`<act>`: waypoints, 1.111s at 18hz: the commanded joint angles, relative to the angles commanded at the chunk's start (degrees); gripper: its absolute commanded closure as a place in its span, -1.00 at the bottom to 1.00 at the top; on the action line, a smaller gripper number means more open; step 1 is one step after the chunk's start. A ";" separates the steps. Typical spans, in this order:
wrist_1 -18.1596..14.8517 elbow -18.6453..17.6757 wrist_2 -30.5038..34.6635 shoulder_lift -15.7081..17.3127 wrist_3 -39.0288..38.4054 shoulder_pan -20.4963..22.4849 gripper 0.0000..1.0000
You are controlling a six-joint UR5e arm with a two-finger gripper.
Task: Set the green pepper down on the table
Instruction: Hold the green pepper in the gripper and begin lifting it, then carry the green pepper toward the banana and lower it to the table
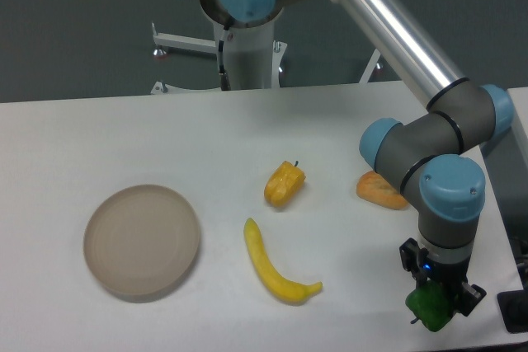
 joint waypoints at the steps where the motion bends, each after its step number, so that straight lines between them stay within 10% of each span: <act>1: 0.00 -0.09 -0.09 0.00 0.00 0.00 0.32; 11: -0.44 -1.40 -0.09 1.58 -1.14 -0.62 0.31; 20: -0.62 -13.51 -3.69 9.74 -3.43 -0.53 0.32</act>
